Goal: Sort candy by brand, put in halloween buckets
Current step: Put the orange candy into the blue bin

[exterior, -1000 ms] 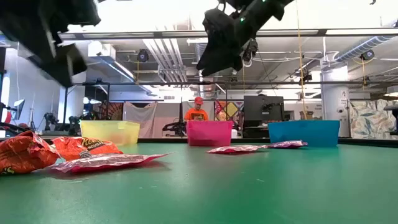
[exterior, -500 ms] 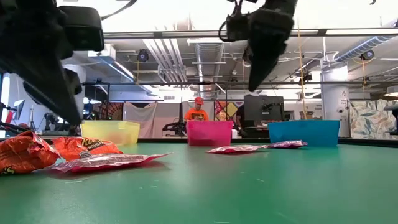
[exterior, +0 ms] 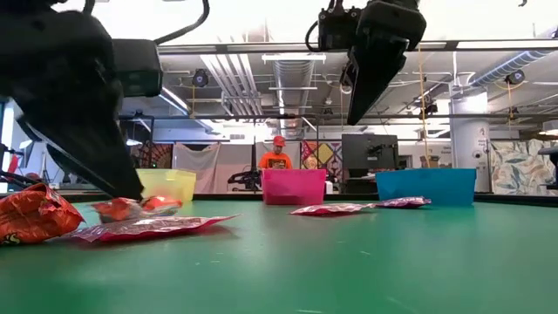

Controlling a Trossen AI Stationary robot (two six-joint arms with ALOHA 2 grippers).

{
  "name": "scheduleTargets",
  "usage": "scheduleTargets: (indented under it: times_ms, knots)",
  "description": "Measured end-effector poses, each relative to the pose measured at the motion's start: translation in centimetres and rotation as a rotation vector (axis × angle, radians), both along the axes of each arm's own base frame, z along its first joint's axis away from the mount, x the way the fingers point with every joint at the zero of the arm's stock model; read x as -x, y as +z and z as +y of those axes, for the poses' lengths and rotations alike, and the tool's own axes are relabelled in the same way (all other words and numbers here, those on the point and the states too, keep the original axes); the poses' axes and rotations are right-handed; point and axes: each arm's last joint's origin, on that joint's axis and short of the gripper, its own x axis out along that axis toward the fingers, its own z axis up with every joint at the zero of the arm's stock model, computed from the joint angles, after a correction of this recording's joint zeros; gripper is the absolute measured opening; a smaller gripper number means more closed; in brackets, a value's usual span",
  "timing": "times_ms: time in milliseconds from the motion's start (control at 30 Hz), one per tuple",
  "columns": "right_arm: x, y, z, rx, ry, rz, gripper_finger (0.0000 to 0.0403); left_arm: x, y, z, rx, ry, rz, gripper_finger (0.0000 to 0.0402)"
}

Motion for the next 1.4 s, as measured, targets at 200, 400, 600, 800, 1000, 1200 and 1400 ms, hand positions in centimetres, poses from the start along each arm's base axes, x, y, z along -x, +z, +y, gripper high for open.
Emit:
scheduleTargets:
  times_ms: [200,400,600,800,1000,1200,1400]
  knots:
    - [-0.1,0.1,0.0,0.001,0.004,-0.016,0.0169,0.0,-1.7,0.3,-0.073,0.068,0.048,0.0187]
    - [-0.8,0.3,0.1,0.007,0.030,-0.091,0.0169,-0.1,-2.3,0.3,-0.098,0.087,0.052,0.0187]
    - [-1.5,0.7,0.1,0.017,0.056,-0.175,0.0169,0.0,-2.1,0.3,-0.125,0.050,0.050,0.0187]
    - [-1.6,0.7,0.0,0.021,0.061,-0.180,0.0169,0.0,-2.0,0.4,-0.172,0.006,0.056,0.0181]
    - [-1.5,0.5,0.0,0.015,0.049,-0.174,0.0169,0.1,-2.1,0.5,-0.206,-0.023,0.065,0.0129]
    - [-1.0,-0.8,0.0,-0.006,0.003,-0.133,0.0169,0.2,-1.9,0.6,-0.243,-0.066,0.071,0.0047]
    - [-0.4,-2.2,-0.1,-0.021,-0.034,-0.094,0.0169,0.4,-0.4,0.9,-0.280,-0.109,0.040,0.0014]
